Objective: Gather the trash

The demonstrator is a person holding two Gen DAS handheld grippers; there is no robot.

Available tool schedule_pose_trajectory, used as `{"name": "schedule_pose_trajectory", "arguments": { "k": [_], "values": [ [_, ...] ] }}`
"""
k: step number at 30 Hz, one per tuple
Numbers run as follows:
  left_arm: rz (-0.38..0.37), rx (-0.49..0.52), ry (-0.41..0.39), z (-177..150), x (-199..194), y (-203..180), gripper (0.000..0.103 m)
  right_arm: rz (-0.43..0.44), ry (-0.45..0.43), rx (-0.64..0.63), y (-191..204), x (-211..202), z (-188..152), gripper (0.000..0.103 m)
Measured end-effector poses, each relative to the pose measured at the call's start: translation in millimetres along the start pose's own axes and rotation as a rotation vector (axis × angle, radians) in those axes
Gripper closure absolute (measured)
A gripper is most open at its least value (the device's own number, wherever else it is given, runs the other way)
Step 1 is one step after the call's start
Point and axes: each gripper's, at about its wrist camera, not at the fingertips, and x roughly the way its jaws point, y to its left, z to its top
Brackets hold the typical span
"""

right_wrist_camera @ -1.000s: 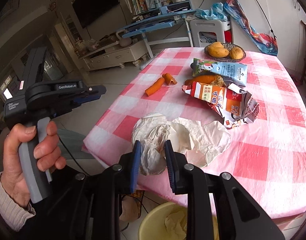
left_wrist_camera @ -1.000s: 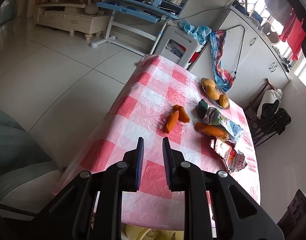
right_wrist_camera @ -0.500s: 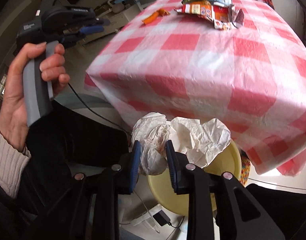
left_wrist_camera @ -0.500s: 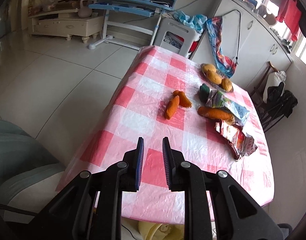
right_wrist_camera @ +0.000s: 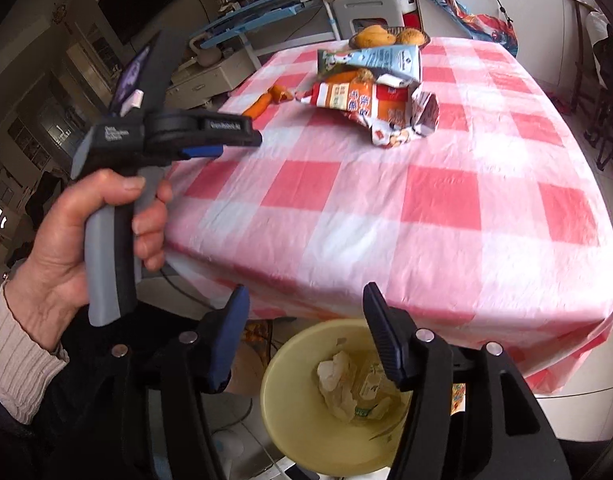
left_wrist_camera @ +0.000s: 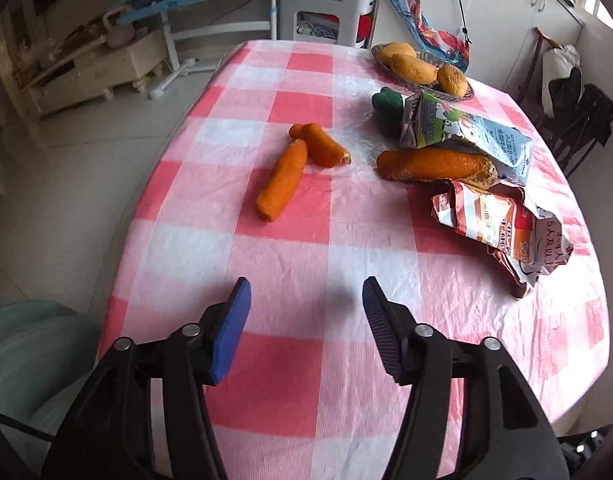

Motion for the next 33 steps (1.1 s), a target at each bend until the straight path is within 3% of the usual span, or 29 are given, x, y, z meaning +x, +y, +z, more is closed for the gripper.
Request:
{"name": "schedule_pose_trajectory", "arguments": {
  "k": [5,7,15,22,33],
  "values": [
    [0.038,0.022,-0.008,21,17,-13,0.022,-0.009,-0.059,-0.005,-8,0,26,0.041],
    [0.062,0.012,-0.008,31,27,-13,0.007,-0.006,-0.076,0.007,-12,3,36,0.041],
    [0.054,-0.002,-0.053,62,51,-11,0.006,0.024,-0.081,0.068,-21,14,40,0.039],
    [0.05,0.001,-0.054,63,52,-12,0.006,0.033,-0.057,0.048,-12,22,35,0.036],
    [0.051,0.001,-0.054,63,52,-12,0.006,-0.035,-0.159,0.05,-12,15,35,0.032]
  ]
}}
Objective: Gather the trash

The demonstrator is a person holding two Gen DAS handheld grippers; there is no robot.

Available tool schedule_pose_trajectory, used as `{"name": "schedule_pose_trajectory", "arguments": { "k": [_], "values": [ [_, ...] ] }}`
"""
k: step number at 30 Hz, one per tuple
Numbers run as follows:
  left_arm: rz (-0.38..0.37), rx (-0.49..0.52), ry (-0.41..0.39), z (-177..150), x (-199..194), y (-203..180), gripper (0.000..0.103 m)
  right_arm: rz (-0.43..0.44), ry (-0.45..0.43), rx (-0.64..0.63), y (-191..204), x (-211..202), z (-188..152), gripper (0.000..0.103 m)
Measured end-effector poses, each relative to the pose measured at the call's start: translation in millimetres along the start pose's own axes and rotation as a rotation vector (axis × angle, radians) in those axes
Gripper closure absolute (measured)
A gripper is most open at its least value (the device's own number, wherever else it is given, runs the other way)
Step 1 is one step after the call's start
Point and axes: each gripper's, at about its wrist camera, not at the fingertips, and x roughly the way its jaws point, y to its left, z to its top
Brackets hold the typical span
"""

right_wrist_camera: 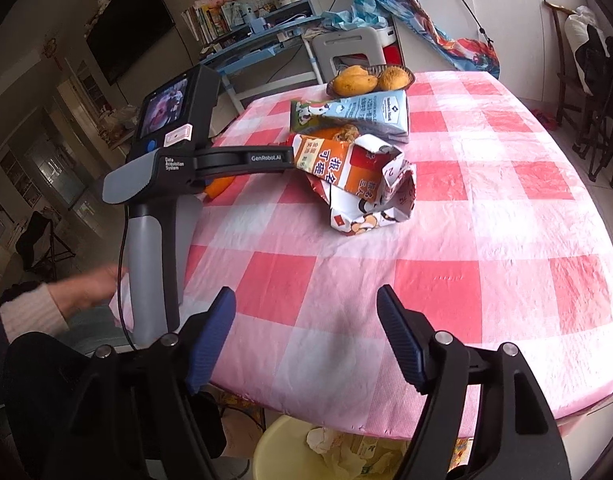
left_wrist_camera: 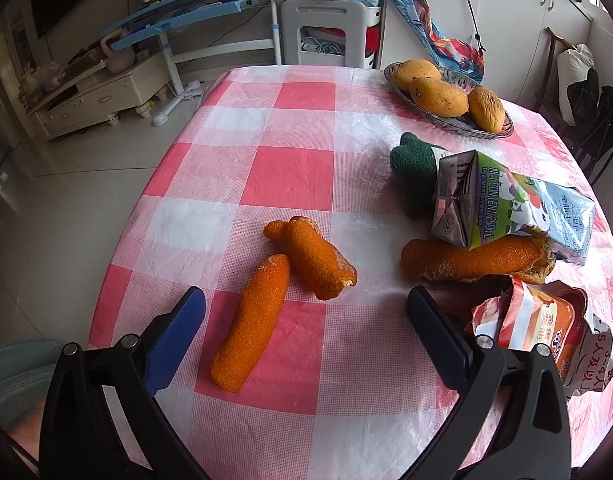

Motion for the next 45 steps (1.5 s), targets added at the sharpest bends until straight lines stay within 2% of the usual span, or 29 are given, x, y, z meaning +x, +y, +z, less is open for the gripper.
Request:
{"name": "schedule_pose_trajectory", "arguments": {
  "k": [8,11,17,22,25,34,37,40,45],
  "values": [
    [0.0,0.0,0.0,0,0,0,0.006,-0.08,-0.08,-0.077,12,5,15,0.028],
    [0.0,0.0,0.0,0,0,0,0.006,-0.094,-0.063,-0.1,15,18,16,0.027],
    [0.0,0.0,0.0,0,0,0,0.006,-0.089,0.028,-0.104,17,50,14,0.026],
    [0.0,0.0,0.0,0,0,0,0.006,-0.106,0.023,-0.152,23,55,12,0.024],
    [0.0,0.0,0.0,0,0,0,0.006,-0.082,0.01,-0.135,23,49,14,0.024],
    [0.0,0.0,0.0,0,0,0,0.006,-0.014,-0.116,-0.125,33,-1,22,0.023],
    [0.0,0.0,0.0,0,0,0,0.006,0.006,-0.153,-0.108,32,-19,21,0.018],
    [0.0,-0.001,0.0,0,0,0,0.006,0.005,-0.154,-0.059,22,-28,17,0.016],
    [0.0,-0.001,0.0,0,0,0,0.006,-0.001,-0.096,0.075,-7,-32,3,0.016]
  ]
}}
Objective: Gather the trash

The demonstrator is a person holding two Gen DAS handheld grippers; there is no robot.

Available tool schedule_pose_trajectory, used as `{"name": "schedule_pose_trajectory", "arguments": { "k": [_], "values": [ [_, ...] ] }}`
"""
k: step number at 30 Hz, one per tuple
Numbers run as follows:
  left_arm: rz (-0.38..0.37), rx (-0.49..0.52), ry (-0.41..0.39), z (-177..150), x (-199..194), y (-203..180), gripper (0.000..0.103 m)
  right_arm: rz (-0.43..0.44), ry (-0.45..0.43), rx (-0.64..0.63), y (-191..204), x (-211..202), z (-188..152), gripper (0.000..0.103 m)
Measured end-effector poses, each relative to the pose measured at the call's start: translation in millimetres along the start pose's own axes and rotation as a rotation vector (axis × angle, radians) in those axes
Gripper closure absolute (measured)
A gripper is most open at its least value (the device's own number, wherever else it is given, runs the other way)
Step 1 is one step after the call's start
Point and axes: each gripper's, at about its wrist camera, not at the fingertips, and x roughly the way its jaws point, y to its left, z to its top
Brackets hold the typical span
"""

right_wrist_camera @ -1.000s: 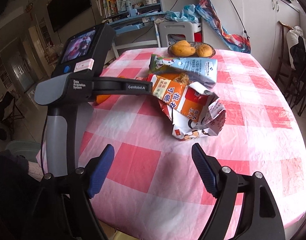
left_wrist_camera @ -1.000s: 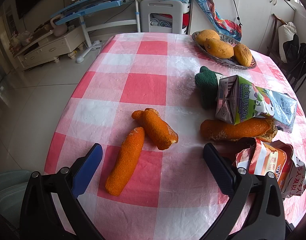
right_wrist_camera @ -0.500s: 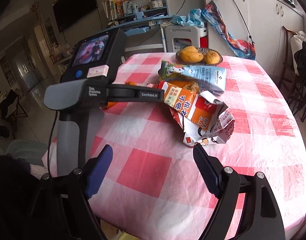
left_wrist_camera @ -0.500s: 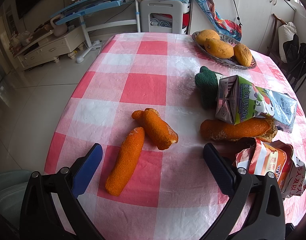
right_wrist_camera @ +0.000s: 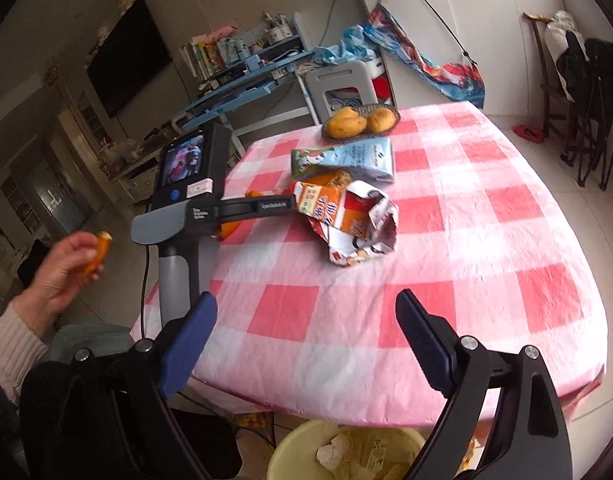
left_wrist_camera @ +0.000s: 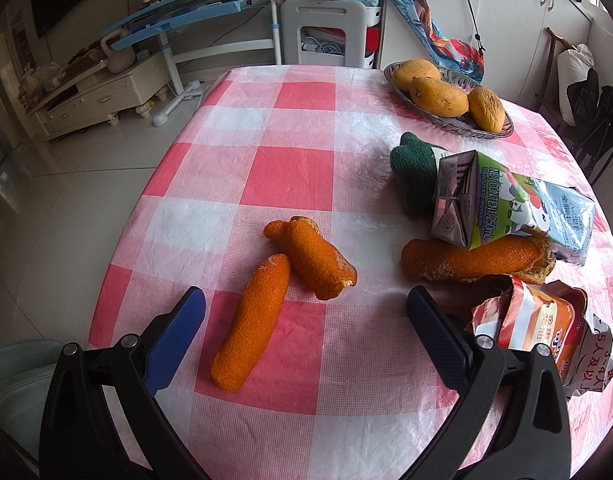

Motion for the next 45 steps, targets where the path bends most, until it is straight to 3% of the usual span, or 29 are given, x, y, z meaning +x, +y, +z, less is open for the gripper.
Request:
{"name": "schedule_pose_trajectory", "arguments": {
  "k": [6,12,23,33,36,40,45],
  "values": [
    [0.0,0.0,0.0,0,0,0,0.006,-0.067,0.018,0.017,-14,-9,-9,0.016],
    [0.0,0.0,0.0,0,0,0,0.006,-0.08,0.014,0.021,-18,-9,-10,0.016],
    [0.0,0.0,0.0,0,0,0,0.006,-0.021,0.073,0.048,-20,0,-17,0.016],
    [0.0,0.002,0.001,0,-1,0,0.006,-0.046,0.07,0.003,-14,7,-19,0.016],
    [-0.04,0.075,0.062,0,-5,1,0.006,-0.041,0.073,-0.005,-12,12,-16,0.016],
    [-0.074,0.108,-0.075,-7,-53,10,0.007,-0.027,0.061,-0.001,-10,12,-13,0.016],
    [-0.314,0.321,-0.1,-42,-93,-8,0.007,-0.022,0.041,0.015,-12,4,-13,0.016]
  ]
}}
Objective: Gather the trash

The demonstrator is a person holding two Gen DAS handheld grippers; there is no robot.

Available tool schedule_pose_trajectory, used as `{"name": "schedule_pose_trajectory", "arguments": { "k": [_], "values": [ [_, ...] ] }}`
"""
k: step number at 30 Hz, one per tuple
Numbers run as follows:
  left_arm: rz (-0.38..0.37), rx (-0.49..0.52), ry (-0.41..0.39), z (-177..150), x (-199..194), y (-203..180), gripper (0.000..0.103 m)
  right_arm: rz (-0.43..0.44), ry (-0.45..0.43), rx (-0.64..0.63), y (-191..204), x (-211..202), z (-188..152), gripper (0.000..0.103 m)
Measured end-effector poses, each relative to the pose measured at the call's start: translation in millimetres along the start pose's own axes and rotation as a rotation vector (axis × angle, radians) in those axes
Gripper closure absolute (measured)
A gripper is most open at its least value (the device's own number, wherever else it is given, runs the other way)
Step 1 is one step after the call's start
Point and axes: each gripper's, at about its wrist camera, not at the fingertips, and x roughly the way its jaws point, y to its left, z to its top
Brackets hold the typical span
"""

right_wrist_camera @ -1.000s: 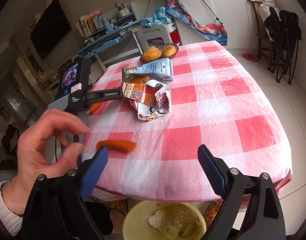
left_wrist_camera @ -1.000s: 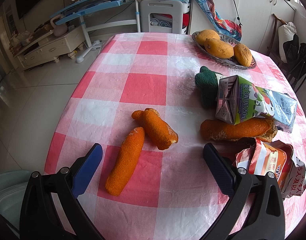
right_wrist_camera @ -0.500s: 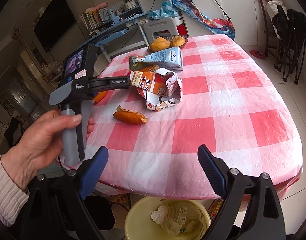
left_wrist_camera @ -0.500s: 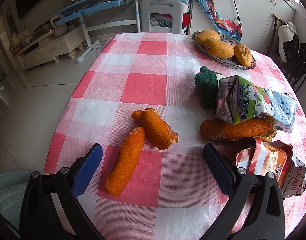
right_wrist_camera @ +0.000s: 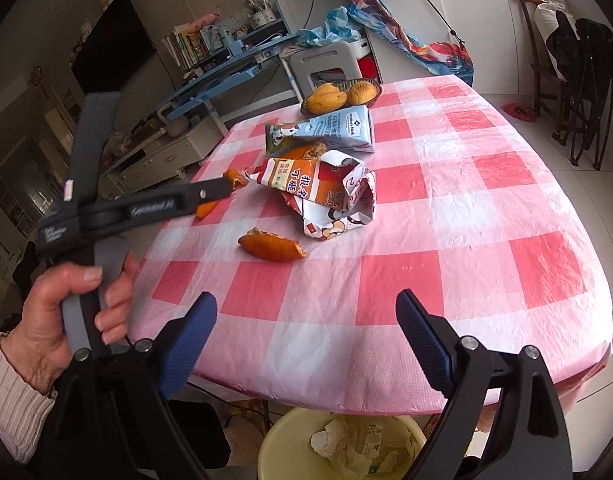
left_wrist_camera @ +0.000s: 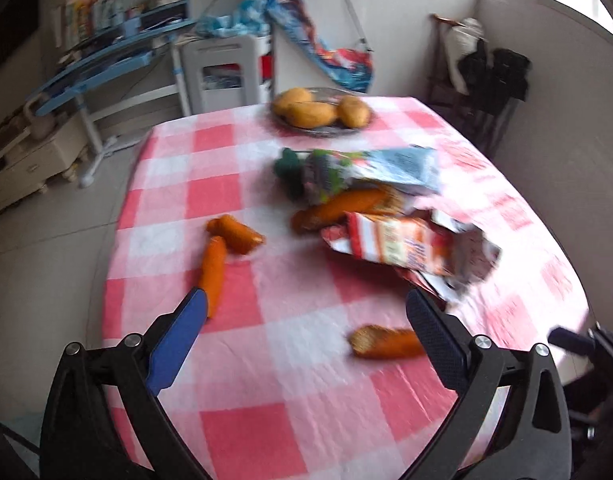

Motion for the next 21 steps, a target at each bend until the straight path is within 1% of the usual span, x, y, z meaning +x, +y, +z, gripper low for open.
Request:
{"name": "schedule_pose_trajectory", "arguments": {
  "k": [1,3,5,7,8,10,11,15,17,18,19,20,21],
  "values": [
    [-0.024,0.072,0.0,-6,-2,-14,0.007,-0.001,-0.005,0.006,-2,-2,0,0.016],
    [-0.028,0.199,-0.001,-16,-2,-41,0.007,-0.006,-0.02,0.021,-6,-7,0,0.016],
    [-0.049,0.271,-0.002,-19,-2,-58,0.011,-0.015,-0.039,0.037,-11,-14,1,0.016],
    [-0.077,0.32,-0.001,-21,2,-68,0.015,-0.027,-0.056,0.053,-17,-19,2,0.016],
    [-0.082,0.335,0.012,-22,6,-71,0.017,-0.032,-0.062,0.064,-21,-21,3,0.016],
    [-0.091,0.343,0.042,-22,15,-70,0.026,-0.035,-0.068,0.092,-29,-23,3,0.016],
    [-0.097,0.348,0.056,-22,20,-70,0.027,-0.033,-0.068,0.106,-33,-24,4,0.016],
    [-0.071,0.378,0.079,-24,34,-67,0.028,-0.018,-0.064,0.144,-41,-22,6,0.016],
    [-0.081,0.382,0.074,-22,36,-65,0.028,-0.01,-0.059,0.149,-42,-22,7,0.016],
    [-0.087,0.38,0.077,-20,37,-65,0.03,-0.008,-0.057,0.148,-41,-21,7,0.016],
    [-0.101,0.374,0.081,-20,37,-65,0.037,-0.006,-0.056,0.146,-41,-20,8,0.016],
    [-0.116,0.364,0.092,-19,38,-64,0.039,-0.005,-0.057,0.146,-41,-21,8,0.016],
    [-0.134,0.352,0.107,-19,38,-64,0.047,-0.003,-0.056,0.146,-41,-21,8,0.016]
  ]
}}
